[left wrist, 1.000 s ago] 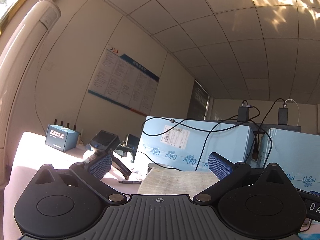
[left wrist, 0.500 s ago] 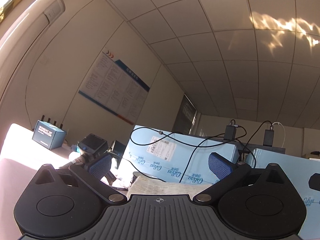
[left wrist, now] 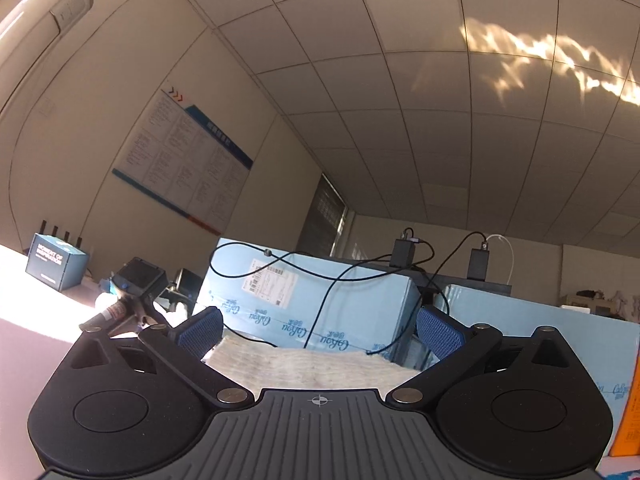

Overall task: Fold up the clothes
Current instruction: 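Turn both tools toward the crumpled brown jacket on the table, then close the left tool on the brown jacket while the right tool grasps another part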

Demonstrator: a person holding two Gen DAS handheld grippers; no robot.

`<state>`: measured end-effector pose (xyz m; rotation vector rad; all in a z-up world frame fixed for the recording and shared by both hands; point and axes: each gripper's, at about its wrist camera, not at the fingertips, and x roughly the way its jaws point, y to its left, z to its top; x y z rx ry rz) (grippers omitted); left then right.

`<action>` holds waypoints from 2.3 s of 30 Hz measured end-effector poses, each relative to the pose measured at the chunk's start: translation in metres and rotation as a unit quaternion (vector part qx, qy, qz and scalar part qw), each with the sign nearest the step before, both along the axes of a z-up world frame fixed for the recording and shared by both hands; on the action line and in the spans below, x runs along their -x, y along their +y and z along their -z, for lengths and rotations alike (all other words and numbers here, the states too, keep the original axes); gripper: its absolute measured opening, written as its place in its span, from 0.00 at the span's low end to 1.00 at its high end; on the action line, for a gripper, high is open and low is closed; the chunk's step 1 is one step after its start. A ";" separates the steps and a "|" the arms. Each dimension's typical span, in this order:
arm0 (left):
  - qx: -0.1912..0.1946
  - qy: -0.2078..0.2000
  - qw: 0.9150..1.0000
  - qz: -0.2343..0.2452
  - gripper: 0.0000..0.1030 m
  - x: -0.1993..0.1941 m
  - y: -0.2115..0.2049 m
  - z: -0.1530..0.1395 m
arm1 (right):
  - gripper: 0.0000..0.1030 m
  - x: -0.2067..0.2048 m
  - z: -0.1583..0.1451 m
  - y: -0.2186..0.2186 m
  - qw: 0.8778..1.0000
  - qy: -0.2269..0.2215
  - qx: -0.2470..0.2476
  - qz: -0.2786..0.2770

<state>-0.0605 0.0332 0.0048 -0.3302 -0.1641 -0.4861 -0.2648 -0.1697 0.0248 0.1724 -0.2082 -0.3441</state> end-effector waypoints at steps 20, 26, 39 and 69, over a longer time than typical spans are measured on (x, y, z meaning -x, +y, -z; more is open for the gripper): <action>-0.159 0.007 0.912 0.379 1.00 0.115 -0.153 -0.013 | 1.00 0.202 0.043 -0.110 0.946 0.071 -0.153 0.275; -0.192 0.018 0.852 0.487 1.00 0.149 -0.228 -0.022 | 1.00 0.265 0.043 -0.130 0.919 0.087 -0.197 0.329; -0.175 0.267 0.687 0.653 1.00 0.177 -0.417 0.000 | 1.00 0.342 0.059 -0.208 0.850 0.027 -0.329 0.411; -0.163 0.491 0.484 0.706 1.00 0.274 -0.573 0.077 | 1.00 0.347 0.103 -0.322 0.822 -0.206 -0.399 0.350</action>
